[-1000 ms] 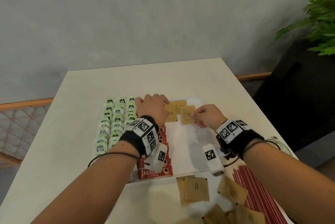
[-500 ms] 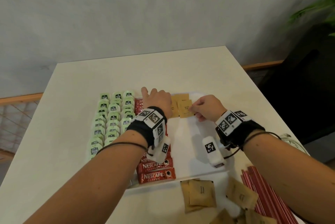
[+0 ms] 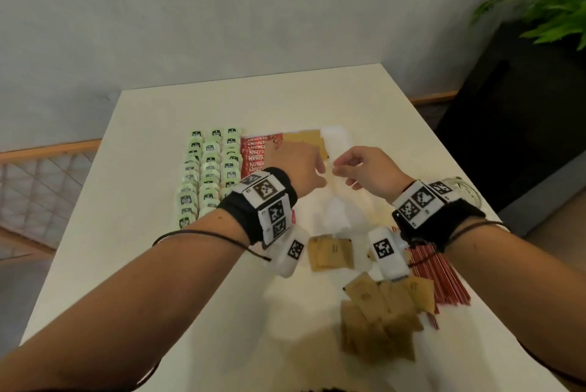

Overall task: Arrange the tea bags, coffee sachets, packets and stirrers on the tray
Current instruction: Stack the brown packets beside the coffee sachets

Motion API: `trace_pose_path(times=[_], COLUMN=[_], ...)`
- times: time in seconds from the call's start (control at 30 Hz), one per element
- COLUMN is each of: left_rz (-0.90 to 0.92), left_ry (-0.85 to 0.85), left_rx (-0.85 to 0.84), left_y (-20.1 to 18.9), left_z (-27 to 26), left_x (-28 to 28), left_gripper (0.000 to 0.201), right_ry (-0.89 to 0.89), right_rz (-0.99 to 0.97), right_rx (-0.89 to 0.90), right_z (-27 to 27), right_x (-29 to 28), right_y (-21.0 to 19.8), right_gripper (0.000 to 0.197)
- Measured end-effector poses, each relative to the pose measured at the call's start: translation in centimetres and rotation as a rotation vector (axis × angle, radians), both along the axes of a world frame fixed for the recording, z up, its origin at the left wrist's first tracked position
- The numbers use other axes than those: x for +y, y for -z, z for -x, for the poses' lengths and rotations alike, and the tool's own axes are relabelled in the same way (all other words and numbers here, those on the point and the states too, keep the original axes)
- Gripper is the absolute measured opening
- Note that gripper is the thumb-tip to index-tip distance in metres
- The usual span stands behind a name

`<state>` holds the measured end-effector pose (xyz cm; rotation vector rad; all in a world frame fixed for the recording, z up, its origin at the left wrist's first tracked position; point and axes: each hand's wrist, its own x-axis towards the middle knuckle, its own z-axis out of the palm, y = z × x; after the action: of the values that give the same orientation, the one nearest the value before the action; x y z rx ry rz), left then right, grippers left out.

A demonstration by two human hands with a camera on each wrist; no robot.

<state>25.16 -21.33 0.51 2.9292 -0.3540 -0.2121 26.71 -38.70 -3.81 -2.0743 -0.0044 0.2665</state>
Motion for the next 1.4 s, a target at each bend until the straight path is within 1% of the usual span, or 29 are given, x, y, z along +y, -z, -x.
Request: trace_pose_path(times=[0.07,0.13,0.27,0.33,0.43,0.53,0.6,0.67,0.73,0.87,0.9,0.93,1.0,1.03,1.1,1.17,1.27,1.33,1.4], left_rz=[0.095,0.145,0.155,0.156,0.104,0.106,0.132,0.126,0.095,0.057,0.030,-0.003,-0.091,-0.143,-0.202,-0.203,-0.173,-0.162,-0.126], left_ry=[-0.015,-0.032,-0.055,-0.046,-0.013,-0.030,-0.089,-0.166,-0.212,-0.252,-0.257,-0.250,-0.225,-0.219,-0.211,-0.228,-0.265,-0.258,-0.251], left_rx=[0.096,0.155,0.230,0.235,0.210,0.219,0.216,0.186,0.180,0.170,0.151,0.136,0.111,0.090,0.079,0.107,0.118,0.122,0.154], left_y=[0.2,0.9,3.2,4.1,4.9,5.3,5.7,6.0,6.1,6.2,6.1,6.0,5.5,5.2,5.0,5.3,6.3,6.6,6.3], left_z=[2.2,4.5,7.9,9.2,10.5,11.0,11.2,11.4,11.6,11.5,11.4,11.3,11.2,11.3,11.4,11.4,11.3,11.3,11.7], left_x=[0.3,0.5,0.7,0.5,0.1,0.5,1.3,2.1,2.5,1.9,1.5,1.0,-0.3,-1.0,-2.5,-3.6,-4.1,-4.0,-3.9], left_gripper=[0.019,0.014,0.007,0.015,0.028,0.023,0.024,0.030,0.031,0.023,0.026,0.033,0.052,0.055,0.048,0.041,0.041,0.042,0.047], right_ry=[-0.063,-0.106,-0.214,-0.221,-0.200,-0.217,-0.228,-0.211,-0.196,-0.204,-0.207,-0.207,-0.186,-0.172,-0.138,-0.096,-0.074,-0.099,-0.125], right_rz=[0.067,0.125,0.244,0.294,0.387,0.471,0.485,0.479,0.449,0.388,0.387,0.388,0.375,0.366,0.361,0.347,0.282,0.229,0.188], right_rx=[-0.016,-0.008,0.058,0.092,0.078,0.053,0.048,0.050,0.049,0.050,0.049,0.045,0.037,0.031,0.007,-0.021,-0.042,-0.009,0.034], right_z=[2.3,4.8,8.6,9.5,10.3,11.4,11.9,12.2,12.5,13.3,13.4,13.6,13.8,13.9,14.2,14.6,15.2,15.6,16.0], right_x=[-0.8,-1.5,-1.5,-1.1,-0.4,0.0,0.0,-0.3,-0.7,-1.4,-1.6,-1.6,-1.8,-2.0,-2.7,-3.7,-5.2,-5.7,-5.9], right_y=[-0.3,-0.3,0.8,1.6,2.5,2.6,2.5,2.3,1.9,1.4,1.4,1.5,1.6,1.5,1.1,0.7,0.3,0.1,0.0], right_gripper=[0.008,0.008,0.010,0.018,0.036,0.035,0.036,0.035,0.030,0.021,0.020,0.021,0.020,0.019,0.015,0.011,0.007,0.010,0.016])
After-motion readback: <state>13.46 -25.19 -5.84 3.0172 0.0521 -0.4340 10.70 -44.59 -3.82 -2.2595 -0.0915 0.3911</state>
